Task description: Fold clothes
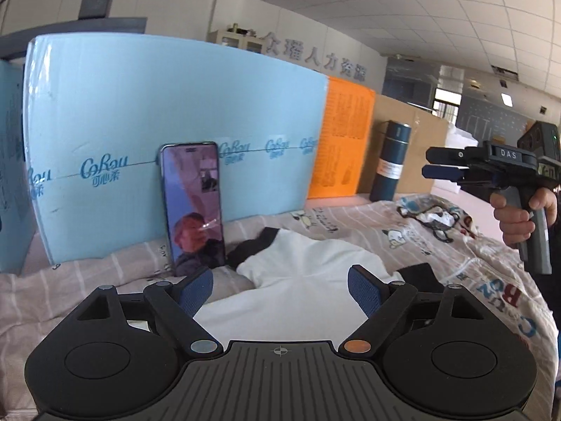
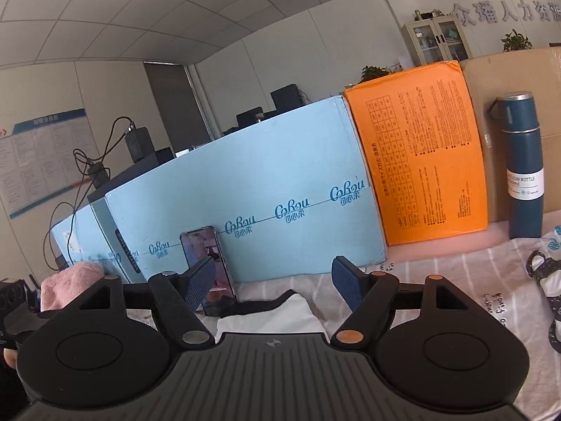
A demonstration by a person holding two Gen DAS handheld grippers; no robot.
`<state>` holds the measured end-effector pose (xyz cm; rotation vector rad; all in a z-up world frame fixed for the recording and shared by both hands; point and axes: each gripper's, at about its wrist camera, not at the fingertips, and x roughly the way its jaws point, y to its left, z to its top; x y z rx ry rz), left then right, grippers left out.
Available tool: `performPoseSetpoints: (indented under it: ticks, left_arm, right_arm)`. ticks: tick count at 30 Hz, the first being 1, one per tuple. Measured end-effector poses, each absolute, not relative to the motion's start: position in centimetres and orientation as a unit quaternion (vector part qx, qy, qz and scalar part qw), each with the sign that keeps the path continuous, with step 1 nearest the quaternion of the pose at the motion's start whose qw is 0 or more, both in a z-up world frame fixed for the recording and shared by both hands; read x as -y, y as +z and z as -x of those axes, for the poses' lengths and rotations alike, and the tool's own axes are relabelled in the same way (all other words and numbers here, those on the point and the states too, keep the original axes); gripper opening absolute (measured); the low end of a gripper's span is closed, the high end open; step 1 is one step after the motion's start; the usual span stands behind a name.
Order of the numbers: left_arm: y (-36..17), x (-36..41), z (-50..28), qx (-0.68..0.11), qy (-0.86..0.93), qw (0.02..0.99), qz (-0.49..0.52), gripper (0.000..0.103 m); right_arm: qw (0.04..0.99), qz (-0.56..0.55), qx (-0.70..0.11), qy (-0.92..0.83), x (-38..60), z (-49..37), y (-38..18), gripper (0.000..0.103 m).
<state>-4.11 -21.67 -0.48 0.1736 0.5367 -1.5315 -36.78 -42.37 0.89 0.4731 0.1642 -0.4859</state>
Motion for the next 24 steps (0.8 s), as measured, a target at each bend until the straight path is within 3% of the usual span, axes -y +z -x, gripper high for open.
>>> performPoseSetpoints:
  ticks: [1,9,12,15,16,19,21,24]
  left_arm:
    - [-1.1,22.8,3.3,-0.258,-0.682,0.682,-0.066,0.077]
    - [-5.9,31.6,0.6,-0.354,-0.662,0.66,-0.043,0.068]
    - [-7.9,33.9,0.1,-0.383,-0.647,0.657,-0.04,0.057]
    - [-8.7,34.1,0.1,-0.365,-0.656,0.66,-0.019,0.042]
    - [-8.8,34.1,0.0,-0.362,-0.656,0.662,-0.017,0.028]
    - [-9.0,33.8,-0.1,-0.353,-0.663,0.66,-0.002,0.012]
    - [-8.3,33.3,0.1,-0.334,-0.676,0.657,0.009,0.011]
    - [-6.6,31.8,1.1,-0.283,-0.708,0.647,0.005,0.011]
  right_arm:
    - [0.938,-0.243,-0.086,-0.232,43.5,35.2,0.5,0.071]
    - [0.92,-0.25,-0.216,-0.211,49.6,23.6,-5.9,0.071]
    - [0.908,-0.252,-0.256,-0.216,50.5,21.5,-8.7,0.071]
    - [0.909,-0.261,-0.26,-0.196,50.7,20.7,-10.4,0.068]
    - [0.912,-0.264,-0.252,-0.186,50.7,20.7,-10.4,0.055]
    - [0.919,-0.257,-0.243,-0.172,50.4,20.7,-10.6,0.021]
    - [0.928,-0.244,-0.224,-0.169,49.8,21.2,-9.7,0.009]
    - [0.941,-0.237,-0.182,-0.157,48.8,22.8,-7.6,0.007]
